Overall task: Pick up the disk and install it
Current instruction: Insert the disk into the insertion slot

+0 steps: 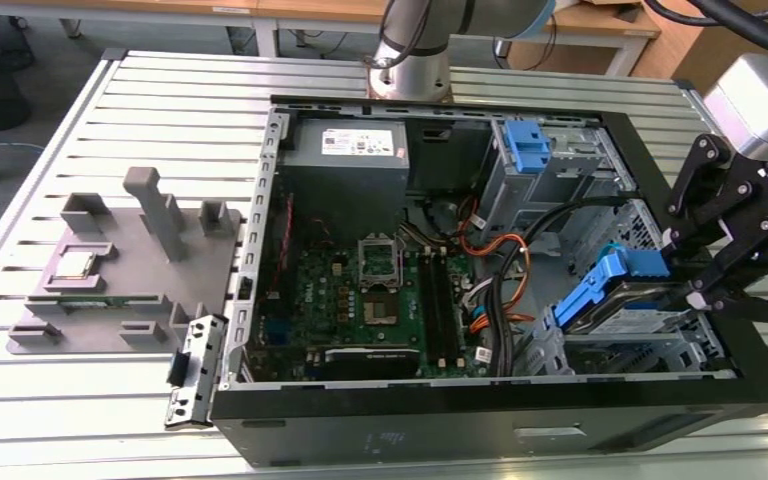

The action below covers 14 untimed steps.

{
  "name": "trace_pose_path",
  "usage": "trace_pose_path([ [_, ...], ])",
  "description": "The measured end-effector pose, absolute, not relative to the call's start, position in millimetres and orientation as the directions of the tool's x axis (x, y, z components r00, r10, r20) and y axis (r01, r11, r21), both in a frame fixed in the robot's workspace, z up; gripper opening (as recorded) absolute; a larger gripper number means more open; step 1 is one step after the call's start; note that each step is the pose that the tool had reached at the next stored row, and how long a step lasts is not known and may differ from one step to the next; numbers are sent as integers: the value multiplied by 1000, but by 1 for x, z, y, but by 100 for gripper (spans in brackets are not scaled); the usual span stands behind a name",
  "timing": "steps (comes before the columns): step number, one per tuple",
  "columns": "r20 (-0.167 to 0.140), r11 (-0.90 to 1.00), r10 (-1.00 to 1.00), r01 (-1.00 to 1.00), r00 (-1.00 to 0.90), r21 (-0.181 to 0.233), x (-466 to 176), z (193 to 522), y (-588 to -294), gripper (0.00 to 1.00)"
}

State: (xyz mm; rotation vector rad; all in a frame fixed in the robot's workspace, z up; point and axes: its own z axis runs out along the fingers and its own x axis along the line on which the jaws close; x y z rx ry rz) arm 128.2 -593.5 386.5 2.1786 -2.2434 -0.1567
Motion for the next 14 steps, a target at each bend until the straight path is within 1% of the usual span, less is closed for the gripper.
trace_pose_path([
  [1, -63, 27, -998, -997, -32, 79, 128, 386, -594, 36],
  [2, -63, 27, -998, -997, -32, 79, 128, 386, -594, 42],
  [4, -62, 27, -998, -997, -32, 79, 128, 386, -594, 42],
  [5, -62, 27, -998, -997, -32, 79, 128, 386, -594, 48],
  [14, -62, 27, -998, -997, -32, 79, 128, 386, -594, 48],
])
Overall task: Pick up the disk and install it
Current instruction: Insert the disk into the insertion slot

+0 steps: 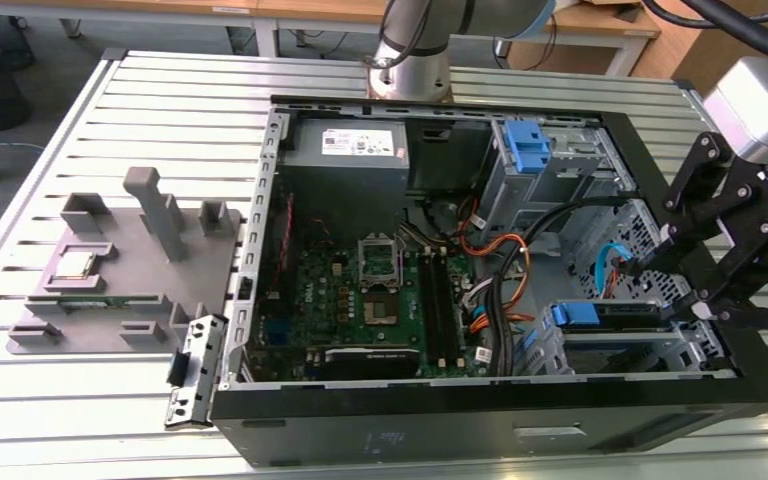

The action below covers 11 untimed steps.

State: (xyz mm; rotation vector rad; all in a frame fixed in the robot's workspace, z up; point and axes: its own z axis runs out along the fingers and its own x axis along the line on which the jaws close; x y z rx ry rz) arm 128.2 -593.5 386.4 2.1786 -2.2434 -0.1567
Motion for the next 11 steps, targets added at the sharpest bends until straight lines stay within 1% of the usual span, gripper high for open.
trace_pose_path([
  [11, -65, 4, -998, -998, -8, 62, 121, 375, -594, 48],
])
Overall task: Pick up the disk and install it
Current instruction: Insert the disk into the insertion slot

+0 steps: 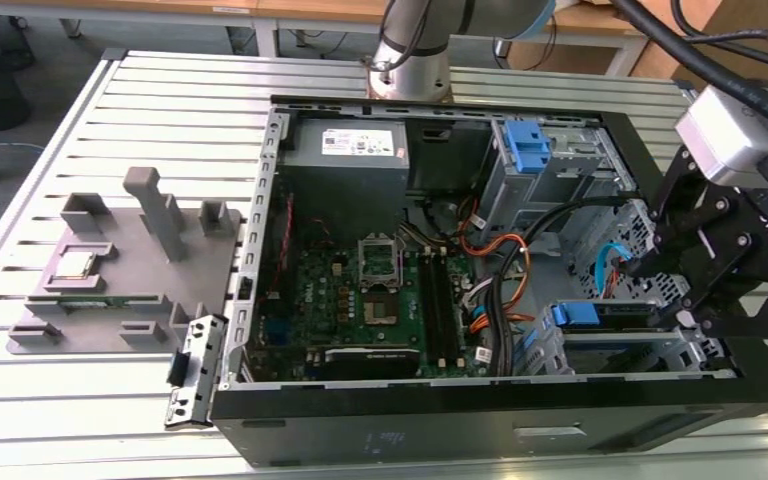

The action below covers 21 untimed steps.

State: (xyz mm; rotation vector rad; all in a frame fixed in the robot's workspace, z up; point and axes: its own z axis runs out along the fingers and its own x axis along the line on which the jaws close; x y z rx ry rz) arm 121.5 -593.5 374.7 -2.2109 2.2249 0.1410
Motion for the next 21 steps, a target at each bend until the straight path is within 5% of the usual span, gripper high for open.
trace_pose_path([
  [21, -74, -6, -997, -999, 2, 48, 118, 372, -593, 48],
])
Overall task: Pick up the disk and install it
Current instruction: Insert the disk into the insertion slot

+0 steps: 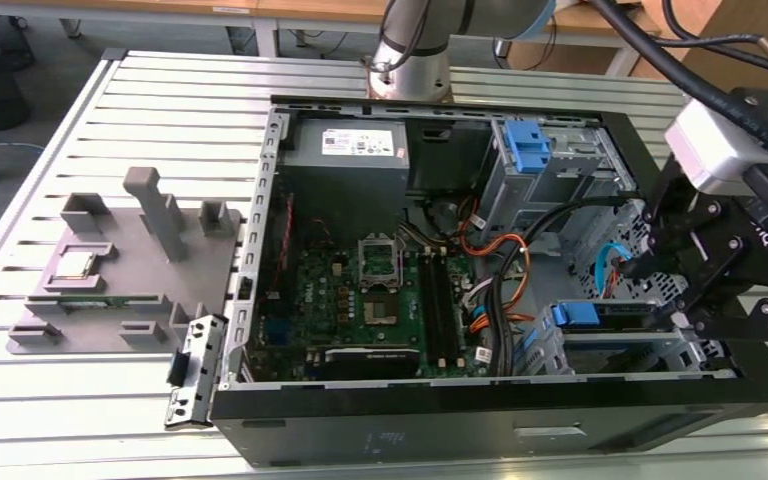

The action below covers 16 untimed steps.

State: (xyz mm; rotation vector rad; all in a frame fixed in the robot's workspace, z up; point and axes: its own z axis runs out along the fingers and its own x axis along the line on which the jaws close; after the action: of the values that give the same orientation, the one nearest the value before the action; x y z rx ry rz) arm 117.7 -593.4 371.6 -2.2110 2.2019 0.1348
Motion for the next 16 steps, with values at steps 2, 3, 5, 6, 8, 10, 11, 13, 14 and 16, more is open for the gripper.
trace_pose_path([
  [2, -81, -6, -997, -999, 3, 43, 117, 371, -593, 48],
  [3, -85, -6, -996, -999, 3, 40, 117, 370, -593, 48],
  [5, -88, -4, -996, -999, 1, 39, 117, 369, -592, 48],
  [6, -88, 0, -996, -999, -4, 39, 117, 368, -592, 48],
  [8, -88, 10, -996, -999, -14, 39, 117, 368, -591, 48],
  [10, -88, 18, -996, -999, -21, 39, 117, 367, -588, 48],
  [11, -88, 20, -996, -999, -24, 39, 117, 367, -587, 48],
  [13, -88, 22, -996, -999, -25, 39, 117, 367, -585, 48],
  [14, -88, 22, -996, -999, -25, 39, 117, 367, -585, 48],
  [16, -88, 22, -996, -999, -25, 39, 117, 367, -585, 48],
])
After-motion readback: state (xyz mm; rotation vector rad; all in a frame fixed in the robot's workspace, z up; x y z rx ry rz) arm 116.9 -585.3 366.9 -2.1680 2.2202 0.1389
